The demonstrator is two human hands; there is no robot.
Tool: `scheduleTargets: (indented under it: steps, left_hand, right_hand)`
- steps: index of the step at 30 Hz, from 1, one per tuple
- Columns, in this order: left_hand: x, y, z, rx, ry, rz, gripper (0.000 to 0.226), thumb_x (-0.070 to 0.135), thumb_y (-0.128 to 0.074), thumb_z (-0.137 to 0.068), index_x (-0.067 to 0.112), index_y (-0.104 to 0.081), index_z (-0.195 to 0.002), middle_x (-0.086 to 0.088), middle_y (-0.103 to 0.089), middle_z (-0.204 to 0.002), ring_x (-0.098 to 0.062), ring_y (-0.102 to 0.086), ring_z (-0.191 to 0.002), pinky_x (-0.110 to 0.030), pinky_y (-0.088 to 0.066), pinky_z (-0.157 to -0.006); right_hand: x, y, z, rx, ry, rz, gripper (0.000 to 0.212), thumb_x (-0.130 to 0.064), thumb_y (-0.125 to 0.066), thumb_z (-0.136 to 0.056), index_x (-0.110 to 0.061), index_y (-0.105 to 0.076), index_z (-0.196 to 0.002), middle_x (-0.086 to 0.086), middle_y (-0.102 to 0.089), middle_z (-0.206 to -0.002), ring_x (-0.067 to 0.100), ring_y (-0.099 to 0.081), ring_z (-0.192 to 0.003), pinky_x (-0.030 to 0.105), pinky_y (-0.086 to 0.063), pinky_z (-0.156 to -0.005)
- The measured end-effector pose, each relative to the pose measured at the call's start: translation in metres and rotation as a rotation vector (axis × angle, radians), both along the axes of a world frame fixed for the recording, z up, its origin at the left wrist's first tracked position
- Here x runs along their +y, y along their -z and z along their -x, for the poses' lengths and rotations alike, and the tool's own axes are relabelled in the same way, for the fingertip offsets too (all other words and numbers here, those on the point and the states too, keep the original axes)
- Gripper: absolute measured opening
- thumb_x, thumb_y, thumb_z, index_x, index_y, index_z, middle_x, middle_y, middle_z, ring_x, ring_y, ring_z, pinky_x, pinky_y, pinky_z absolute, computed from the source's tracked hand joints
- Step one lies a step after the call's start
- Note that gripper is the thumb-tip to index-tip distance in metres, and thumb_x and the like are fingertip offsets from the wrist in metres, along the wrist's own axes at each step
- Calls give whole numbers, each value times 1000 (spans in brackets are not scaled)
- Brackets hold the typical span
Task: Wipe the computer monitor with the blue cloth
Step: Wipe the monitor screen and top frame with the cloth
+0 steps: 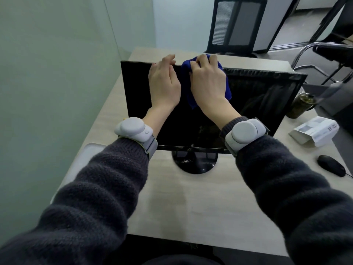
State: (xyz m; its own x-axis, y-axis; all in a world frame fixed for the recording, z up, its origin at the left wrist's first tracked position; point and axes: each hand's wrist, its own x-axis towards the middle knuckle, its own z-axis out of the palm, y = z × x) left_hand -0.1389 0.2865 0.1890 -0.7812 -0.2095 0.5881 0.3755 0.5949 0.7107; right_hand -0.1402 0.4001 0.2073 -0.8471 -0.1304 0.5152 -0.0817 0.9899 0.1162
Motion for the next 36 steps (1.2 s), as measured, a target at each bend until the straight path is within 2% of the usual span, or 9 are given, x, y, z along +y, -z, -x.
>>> scheduleTargets:
  steps: [4,7,10,13,24,28,36]
  left_hand:
    - [5,-5,5,-48,-119,103,36,10,-33,-91,11,-60,-115,-6,-67,-107,-27,-54,-105,-43,-34,-106]
    - [20,-9,6,-62,-97,145,37,7,-33,-90,11,-60,-115,-6,-67,-110,-27,-54,-108,-42,-29,-110]
    - [30,-4,4,-72,-21,153,38,7,-34,-89,7,-60,-118,-11,-66,-114,-30,-53,-110,-38,-35,-103]
    - [35,-4,5,-85,-47,123,38,9,-33,-89,7,-58,-118,-10,-65,-113,-28,-53,-109,-35,-39,-97]
    - [58,-9,8,-85,-169,112,32,9,-34,-91,8,-57,-114,-8,-64,-109,-27,-50,-107,-35,-37,-99]
    - [95,-12,-1,-20,-52,184,32,6,-35,-90,6,-60,-110,-10,-64,-109,-29,-53,-105,-42,-35,-104]
    - [130,-15,-4,-53,51,253,34,4,-36,-88,5,-61,-110,-13,-64,-111,-31,-53,-107,-42,-38,-101]
  right_hand:
    - [17,0,0,7,1,3,25,-11,-42,-98,-5,-58,-116,10,-54,-124,31,-42,-121,33,-32,-60]
    - [23,0,0,6,-14,4,25,-10,-40,-98,-5,-58,-115,10,-54,-123,30,-41,-121,33,-33,-61]
    - [20,-2,-1,3,-27,5,27,-8,-37,-98,-4,-58,-113,10,-54,-123,30,-41,-121,33,-32,-61]
    - [25,-1,-1,2,-25,5,27,-8,-37,-97,-4,-59,-113,10,-54,-122,30,-42,-121,33,-32,-59]
    - [99,2,-10,28,30,27,24,-12,-45,-98,-8,-58,-117,8,-54,-124,29,-43,-119,33,-35,-63]
    - [111,2,-10,33,23,33,24,-13,-45,-97,-8,-59,-116,9,-55,-122,30,-44,-119,32,-34,-62]
    - [130,2,-10,45,17,40,24,-12,-43,-98,-7,-61,-111,8,-56,-119,28,-45,-116,31,-33,-59]
